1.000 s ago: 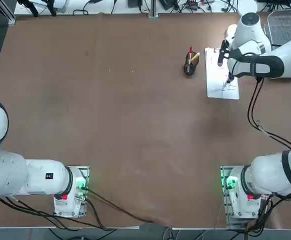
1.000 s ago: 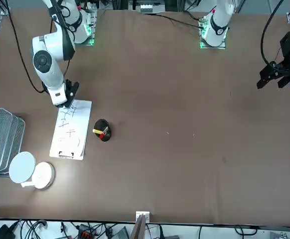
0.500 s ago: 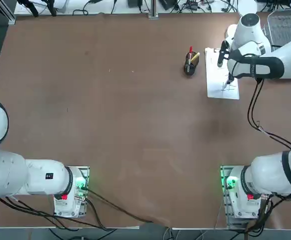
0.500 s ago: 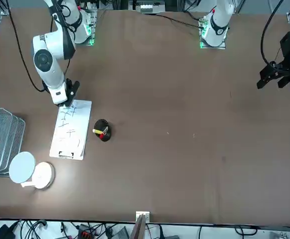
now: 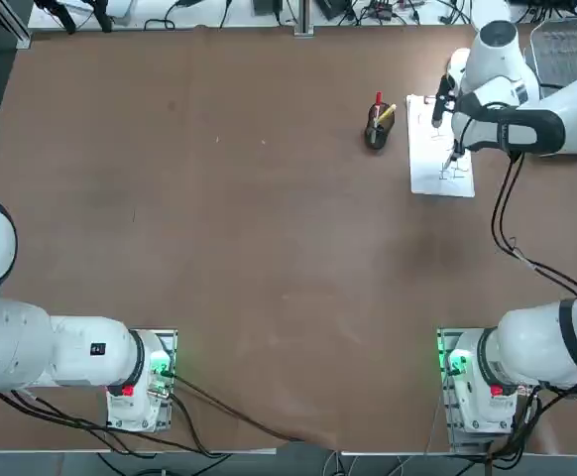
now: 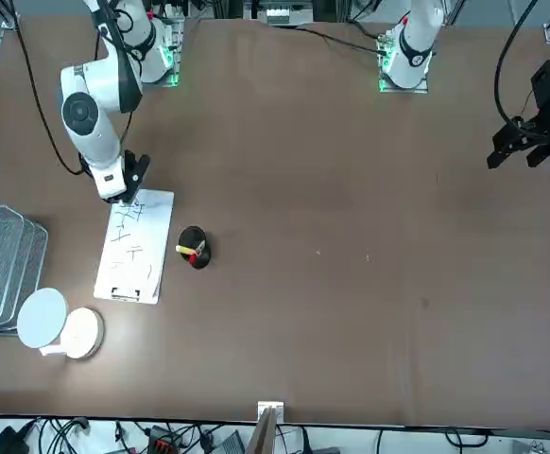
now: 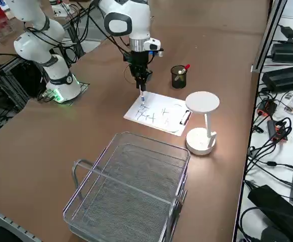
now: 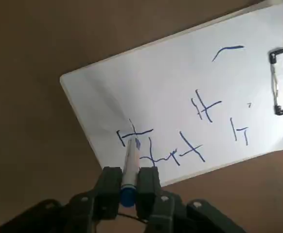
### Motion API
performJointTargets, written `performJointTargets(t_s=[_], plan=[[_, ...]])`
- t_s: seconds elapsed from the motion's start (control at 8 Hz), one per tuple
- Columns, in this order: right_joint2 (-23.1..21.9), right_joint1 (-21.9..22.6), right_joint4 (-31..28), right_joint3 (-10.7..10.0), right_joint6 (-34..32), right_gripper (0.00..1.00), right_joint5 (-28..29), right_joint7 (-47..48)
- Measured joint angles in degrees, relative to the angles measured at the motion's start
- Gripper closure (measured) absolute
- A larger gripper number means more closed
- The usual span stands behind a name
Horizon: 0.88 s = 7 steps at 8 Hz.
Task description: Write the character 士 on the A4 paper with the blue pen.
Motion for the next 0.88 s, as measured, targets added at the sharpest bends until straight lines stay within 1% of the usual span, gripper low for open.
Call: performJointTargets(t_s=[0.25,0.38,0.62,0.75,0.88], plan=[[-0.50,-0.13,3.47,0.00,-2.18,0.80,0.07,0.00],[-0.61,-0.19,5.42,0.00,-3.67,0.80,1.48,0.03],[-0.63,-0.29,9.26,0.01,-5.96,0.80,7.34,0.14],[-0.63,-0.29,10.89,0.03,-6.43,0.80,9.37,1.02],[-0.60,-0.29,12.32,0.21,-6.62,0.80,10.26,3.23]])
